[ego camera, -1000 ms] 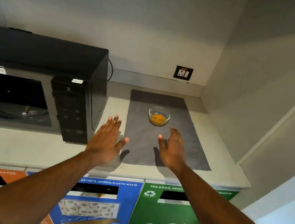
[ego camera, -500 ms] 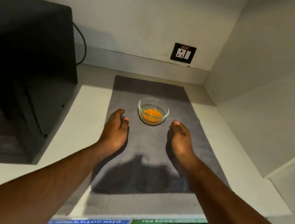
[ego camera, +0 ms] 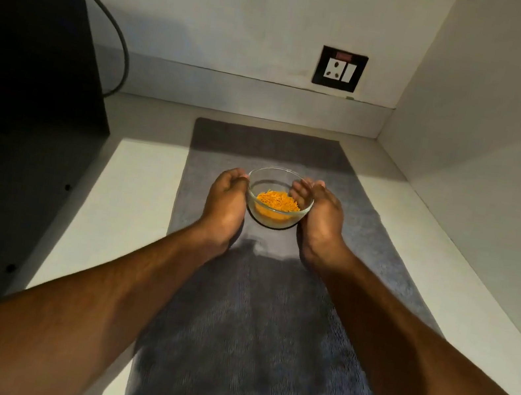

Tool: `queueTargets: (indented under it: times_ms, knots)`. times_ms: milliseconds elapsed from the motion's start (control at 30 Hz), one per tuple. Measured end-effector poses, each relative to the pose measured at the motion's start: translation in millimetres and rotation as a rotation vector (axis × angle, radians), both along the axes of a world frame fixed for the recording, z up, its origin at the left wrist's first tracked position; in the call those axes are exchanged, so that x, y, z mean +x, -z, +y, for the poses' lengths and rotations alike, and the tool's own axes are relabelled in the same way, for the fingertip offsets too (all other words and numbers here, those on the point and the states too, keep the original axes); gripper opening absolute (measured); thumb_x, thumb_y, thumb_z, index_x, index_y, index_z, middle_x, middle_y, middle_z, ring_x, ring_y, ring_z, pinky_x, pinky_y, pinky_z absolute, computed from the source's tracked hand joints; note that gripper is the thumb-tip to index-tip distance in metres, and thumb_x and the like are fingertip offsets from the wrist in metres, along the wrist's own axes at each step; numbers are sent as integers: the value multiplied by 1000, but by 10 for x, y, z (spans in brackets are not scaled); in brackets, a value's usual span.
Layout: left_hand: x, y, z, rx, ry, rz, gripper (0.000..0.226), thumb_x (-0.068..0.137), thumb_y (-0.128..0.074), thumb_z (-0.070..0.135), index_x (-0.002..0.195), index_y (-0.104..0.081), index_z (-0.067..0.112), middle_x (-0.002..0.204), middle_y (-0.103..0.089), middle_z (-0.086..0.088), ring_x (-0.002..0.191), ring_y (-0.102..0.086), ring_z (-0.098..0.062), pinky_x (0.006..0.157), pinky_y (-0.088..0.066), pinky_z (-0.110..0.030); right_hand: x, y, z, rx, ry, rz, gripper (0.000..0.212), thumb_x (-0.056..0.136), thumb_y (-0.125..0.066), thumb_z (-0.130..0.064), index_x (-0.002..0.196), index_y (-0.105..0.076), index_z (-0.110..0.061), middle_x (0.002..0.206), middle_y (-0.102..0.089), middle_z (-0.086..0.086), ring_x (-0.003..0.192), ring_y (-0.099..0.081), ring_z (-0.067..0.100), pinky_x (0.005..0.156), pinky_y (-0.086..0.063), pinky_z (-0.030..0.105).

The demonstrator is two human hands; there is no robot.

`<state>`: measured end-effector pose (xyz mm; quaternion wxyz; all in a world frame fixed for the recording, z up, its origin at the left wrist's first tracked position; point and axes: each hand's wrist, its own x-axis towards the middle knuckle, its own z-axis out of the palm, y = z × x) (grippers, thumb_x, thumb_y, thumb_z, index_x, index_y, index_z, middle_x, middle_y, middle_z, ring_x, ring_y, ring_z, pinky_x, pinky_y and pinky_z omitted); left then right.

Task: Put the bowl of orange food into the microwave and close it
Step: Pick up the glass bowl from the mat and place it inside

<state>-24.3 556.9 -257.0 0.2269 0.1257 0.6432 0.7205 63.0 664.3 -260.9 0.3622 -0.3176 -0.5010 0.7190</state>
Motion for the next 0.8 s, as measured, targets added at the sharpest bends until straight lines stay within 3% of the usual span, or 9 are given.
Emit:
queueTargets:
  times_ms: [67,200,300,500,800]
  knots:
    - [-21,8,89,44,-5,-9,30,101,-46,21,124,-61,9,122,-67,-12,115,-63,-23,97,-50,-30,-72,-6,26,8,16,-8,40,109,-40,-24,133,-59,2,131,-70,18,122,-68,28,112,-48,39]
    - [-6,-15,253,198,-32,-166,31,102,-41,13,124,-59,3,126,-67,-16,119,-64,-25,109,-47,-36,-160,-34,36,-19,65,-11,33,107,-44,-17,125,-65,1,120,-75,19,109,-73,27,106,-54,37]
    - [34,-44,333,185,-48,-171,34,102,-37,11,124,-61,1,125,-68,-16,117,-65,-24,109,-47,-37,-168,-66,16,-58,96,11,28,105,-45,-11,118,-67,1,119,-73,24,103,-72,27,107,-53,40]
    - [165,-109,280,164,-93,-138,32,102,-36,8,114,-65,0,118,-71,-18,112,-68,-27,103,-51,-36,-87,-99,-109,-68,137,27,26,104,-46,-8,111,-70,-2,117,-75,23,116,-70,36,109,-52,45]
    - [602,-217,-333,189,-98,-85,30,104,-36,14,110,-65,6,119,-70,-17,112,-67,-26,106,-49,-39,344,-238,-716,-69,91,74,26,103,-48,-10,108,-72,-6,113,-76,19,115,-71,35,109,-52,44]
